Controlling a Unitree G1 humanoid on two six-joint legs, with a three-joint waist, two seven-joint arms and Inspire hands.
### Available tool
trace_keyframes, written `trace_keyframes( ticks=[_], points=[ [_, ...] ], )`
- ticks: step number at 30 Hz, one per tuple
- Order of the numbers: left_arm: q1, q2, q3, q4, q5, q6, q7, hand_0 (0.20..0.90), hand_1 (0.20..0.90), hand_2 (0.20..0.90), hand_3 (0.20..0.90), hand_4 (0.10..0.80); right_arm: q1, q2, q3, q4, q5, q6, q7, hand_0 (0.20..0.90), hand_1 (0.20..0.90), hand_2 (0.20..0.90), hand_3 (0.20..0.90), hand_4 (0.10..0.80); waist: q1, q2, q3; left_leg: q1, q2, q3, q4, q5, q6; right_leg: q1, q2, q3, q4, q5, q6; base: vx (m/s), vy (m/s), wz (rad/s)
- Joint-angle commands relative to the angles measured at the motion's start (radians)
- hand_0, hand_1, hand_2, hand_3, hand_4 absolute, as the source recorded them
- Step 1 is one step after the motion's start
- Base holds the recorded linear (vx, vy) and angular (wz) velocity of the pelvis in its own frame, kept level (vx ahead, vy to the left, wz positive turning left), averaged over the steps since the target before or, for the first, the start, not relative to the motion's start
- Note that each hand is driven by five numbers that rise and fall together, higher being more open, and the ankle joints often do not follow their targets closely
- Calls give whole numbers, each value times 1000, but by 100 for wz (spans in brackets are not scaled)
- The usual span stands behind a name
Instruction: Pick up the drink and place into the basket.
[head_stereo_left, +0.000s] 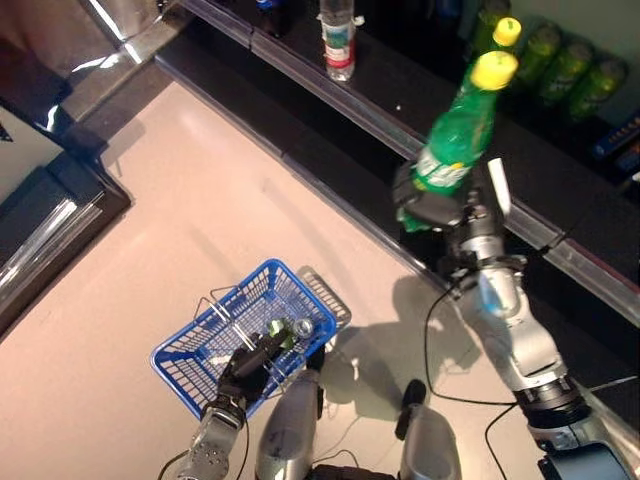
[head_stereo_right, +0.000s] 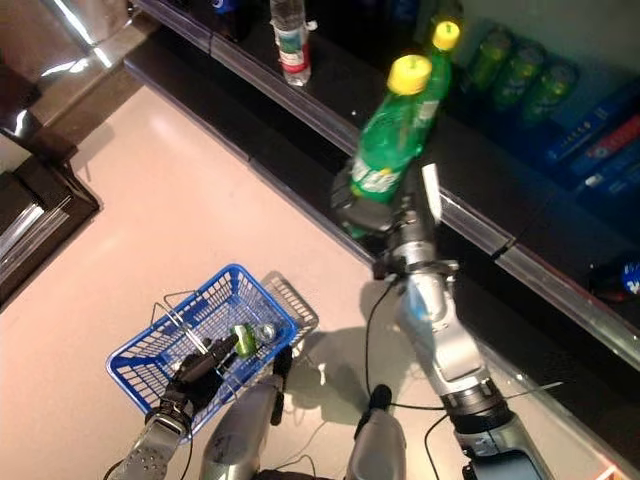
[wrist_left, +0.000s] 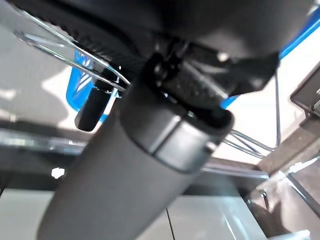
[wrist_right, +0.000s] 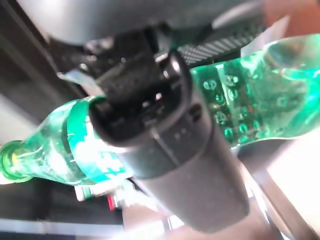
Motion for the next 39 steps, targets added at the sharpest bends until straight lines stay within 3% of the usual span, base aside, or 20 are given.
trace_keyframes(
  ticks=[1, 11, 21, 35, 39],
  points=[
    [72, 60, -61, -224, 35, -32, -171, 300, 300, 300, 200, 100, -101, 27, 14, -146, 5, -107, 2, 300, 300, 300, 200, 100, 31, -30, -212, 10, 40, -11, 100, -80, -6, 31, 46, -43, -22, 27, -118, 20, -22, 16],
    [99, 142, -136, -465, 5, 42, -247, 300, 300, 300, 200, 100, -116, 88, 147, -90, 28, -54, -83, 300, 300, 300, 200, 100, 98, -18, -215, 12, 23, -60, 93, -73, -9, 72, 37, -101, -37, 30, -112, 8, -10, 22],
    [50, 197, -179, -635, -42, 101, -308, 300, 300, 300, 200, 100, -133, 144, 233, 65, 78, -24, -166, 300, 300, 300, 200, 100, 146, -25, -207, -2, 6, -113, 95, -65, -13, 87, 30, -146, -43, 37, -104, 3, -28, 16],
    [-11, 199, -200, -736, -93, 147, -374, 300, 300, 300, 200, 100, -103, 258, 305, 264, 117, -25, -177, 300, 300, 300, 200, 100, 185, -24, -181, -21, -15, -161, 103, -59, -11, 86, 24, -173, -38, 42, -99, 4, -11, 12],
    [-52, 177, -222, -793, -102, 184, -423, 300, 300, 300, 200, 100, -80, 362, 354, 493, 146, -12, -180, 300, 300, 300, 200, 100, 216, -13, -154, -36, -30, -188, 114, -60, -10, 77, 11, -191, -20, 35, -98, 24, -9, 16]
  ],
)
